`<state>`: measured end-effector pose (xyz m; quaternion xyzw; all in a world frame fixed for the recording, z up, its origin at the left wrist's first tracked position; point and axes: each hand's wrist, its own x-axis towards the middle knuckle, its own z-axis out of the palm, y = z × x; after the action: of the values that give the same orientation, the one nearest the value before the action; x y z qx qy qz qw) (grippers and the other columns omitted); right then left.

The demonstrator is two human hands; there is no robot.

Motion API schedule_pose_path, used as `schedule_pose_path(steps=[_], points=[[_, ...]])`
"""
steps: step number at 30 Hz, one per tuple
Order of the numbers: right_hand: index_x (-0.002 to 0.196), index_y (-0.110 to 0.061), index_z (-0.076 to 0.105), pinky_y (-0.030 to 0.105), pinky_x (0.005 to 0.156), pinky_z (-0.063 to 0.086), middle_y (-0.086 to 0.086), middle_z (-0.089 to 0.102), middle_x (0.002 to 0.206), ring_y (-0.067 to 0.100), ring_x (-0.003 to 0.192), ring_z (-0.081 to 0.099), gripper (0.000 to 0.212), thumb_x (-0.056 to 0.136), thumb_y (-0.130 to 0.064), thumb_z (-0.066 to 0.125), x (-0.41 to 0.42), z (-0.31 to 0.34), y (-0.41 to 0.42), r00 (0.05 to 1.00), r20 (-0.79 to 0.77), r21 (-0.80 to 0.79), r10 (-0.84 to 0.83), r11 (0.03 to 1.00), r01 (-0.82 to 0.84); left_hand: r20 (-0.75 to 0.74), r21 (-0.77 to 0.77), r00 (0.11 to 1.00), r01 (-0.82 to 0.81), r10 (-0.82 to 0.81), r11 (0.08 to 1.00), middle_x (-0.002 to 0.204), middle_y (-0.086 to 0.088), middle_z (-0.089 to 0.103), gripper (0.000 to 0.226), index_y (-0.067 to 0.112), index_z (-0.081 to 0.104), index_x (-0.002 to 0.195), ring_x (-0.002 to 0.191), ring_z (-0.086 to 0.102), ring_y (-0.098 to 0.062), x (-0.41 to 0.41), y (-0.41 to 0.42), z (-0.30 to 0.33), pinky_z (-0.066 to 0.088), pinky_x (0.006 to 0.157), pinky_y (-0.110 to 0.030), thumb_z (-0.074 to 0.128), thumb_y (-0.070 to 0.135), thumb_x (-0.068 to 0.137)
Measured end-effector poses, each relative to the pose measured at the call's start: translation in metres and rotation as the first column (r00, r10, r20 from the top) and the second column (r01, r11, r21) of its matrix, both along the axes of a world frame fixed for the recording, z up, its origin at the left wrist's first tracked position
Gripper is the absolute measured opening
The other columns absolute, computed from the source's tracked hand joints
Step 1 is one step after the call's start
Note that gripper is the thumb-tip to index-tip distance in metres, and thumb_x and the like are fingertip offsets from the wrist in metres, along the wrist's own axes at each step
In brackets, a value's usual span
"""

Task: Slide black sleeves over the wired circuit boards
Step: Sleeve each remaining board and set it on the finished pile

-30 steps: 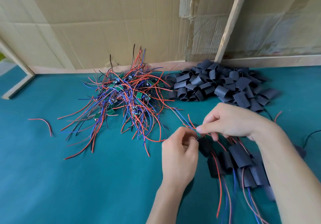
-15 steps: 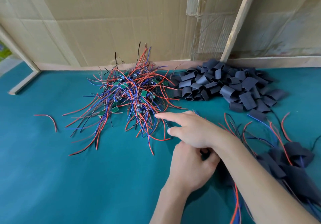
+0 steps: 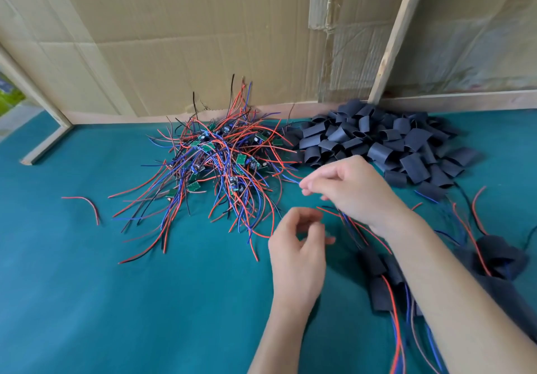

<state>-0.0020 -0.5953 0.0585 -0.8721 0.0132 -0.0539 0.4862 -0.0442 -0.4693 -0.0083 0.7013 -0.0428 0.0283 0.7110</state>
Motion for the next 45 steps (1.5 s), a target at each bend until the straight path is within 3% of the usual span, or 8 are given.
schedule_pose_path(steps=[10, 13, 19, 23, 26, 31, 35, 45], points=[[0.074, -0.009, 0.081, 0.026, 0.063, 0.05, 0.013, 0.077, 0.076, 0.017, 0.076, 0.067, 0.02, 0.078, -0.015, 0.062, -0.022, 0.036, -0.012, 0.89, -0.046, 0.277, 0.454, 0.862, -0.426, -0.204, -0.409, 0.979, -0.058, -0.029, 0.911, 0.106, -0.018, 0.074, 0.037, 0.001, 0.062, 0.12, 0.098, 0.074, -0.03, 0.005, 0.002, 0.004, 0.061, 0.085, -0.036, 0.042, 0.03, 0.11], [0.078, -0.004, 0.081, 0.031, 0.069, 0.049, 0.011, 0.076, 0.074, 0.017, 0.073, 0.065, 0.02, 0.079, -0.012, 0.062, -0.026, 0.038, -0.008, 0.77, -0.181, 0.234, 0.611, 0.788, -0.57, -0.302, -0.498, 0.953, -0.134, -0.027, 0.857, 0.1, -0.014, 0.076, 0.042, 0.005, 0.063, 0.117, 0.075, 0.071, -0.024, 0.008, 0.006, 0.008, 0.057, 0.062, -0.03, 0.043, 0.041, 0.106], [0.077, -0.001, 0.077, 0.038, 0.074, 0.046, 0.014, 0.074, 0.074, 0.017, 0.071, 0.065, 0.019, 0.079, -0.012, 0.061, -0.031, 0.039, -0.004, 0.613, -0.3, 0.245, 0.731, 0.68, -0.691, -0.313, -0.39, 0.949, -0.156, 0.029, 0.907, 0.078, -0.014, 0.065, 0.014, 0.009, 0.054, 0.109, 0.062, 0.059, -0.033, 0.006, 0.006, 0.004, 0.048, 0.058, -0.043, 0.056, 0.021, 0.102], [0.085, -0.004, 0.079, 0.039, 0.076, 0.047, 0.012, 0.075, 0.08, 0.017, 0.077, 0.067, 0.018, 0.082, -0.012, 0.063, -0.029, 0.035, -0.008, 0.553, -0.33, 0.267, 0.766, 0.637, -0.723, -0.291, -0.354, 0.955, -0.058, -0.051, 0.934, 0.084, -0.024, 0.069, 0.032, 0.013, 0.059, 0.122, 0.063, 0.06, -0.031, 0.007, 0.008, 0.004, 0.046, 0.063, -0.044, 0.07, 0.022, 0.094], [0.093, -0.011, 0.081, 0.035, 0.074, 0.049, 0.012, 0.077, 0.085, 0.015, 0.082, 0.07, 0.019, 0.086, -0.011, 0.063, -0.026, 0.028, -0.011, 0.595, -0.375, 0.239, 0.711, 0.694, -0.68, -0.196, -0.265, 0.976, 0.036, -0.09, 0.964, 0.071, -0.012, 0.07, 0.025, 0.006, 0.068, 0.112, 0.044, 0.058, -0.016, 0.006, 0.009, 0.002, 0.043, 0.043, -0.023, 0.069, 0.0, 0.088], [0.077, -0.019, 0.076, 0.032, 0.058, 0.048, 0.004, 0.071, 0.063, 0.012, 0.063, 0.066, 0.017, 0.077, -0.027, 0.061, -0.017, 0.018, -0.02, 0.951, -0.234, 0.035, 0.202, 0.979, -0.2, -0.101, -0.248, 0.994, 0.025, -0.052, 0.968, 0.09, -0.006, 0.078, 0.021, 0.009, 0.073, 0.105, 0.077, 0.075, -0.018, 0.004, 0.004, 0.001, 0.057, 0.068, -0.022, 0.064, -0.006, 0.093], [0.084, -0.026, 0.069, 0.033, 0.056, 0.058, -0.002, 0.075, 0.068, 0.014, 0.063, 0.073, 0.016, 0.086, -0.042, 0.071, -0.011, 0.004, -0.014, 0.974, -0.214, -0.231, -0.071, 0.973, 0.02, -0.037, -0.223, 0.999, -0.007, -0.001, 0.975, 0.087, -0.004, 0.076, 0.029, 0.015, 0.074, 0.098, 0.08, 0.076, -0.022, 0.003, 0.002, -0.001, 0.056, 0.068, -0.022, 0.061, -0.01, 0.092], [0.116, -0.006, 0.07, 0.029, 0.065, 0.06, 0.013, 0.078, 0.085, 0.021, 0.074, 0.072, 0.022, 0.094, -0.001, 0.067, -0.009, 0.008, -0.03, 0.997, -0.066, 0.34, -0.03, 0.939, 0.051, 0.125, 0.019, 0.988, 0.093, -0.094, 0.996, 0.086, 0.008, 0.075, 0.017, 0.024, 0.074, 0.09, 0.083, 0.07, -0.015, -0.005, -0.002, -0.001, 0.057, 0.077, -0.033, 0.059, 0.016, 0.089]])
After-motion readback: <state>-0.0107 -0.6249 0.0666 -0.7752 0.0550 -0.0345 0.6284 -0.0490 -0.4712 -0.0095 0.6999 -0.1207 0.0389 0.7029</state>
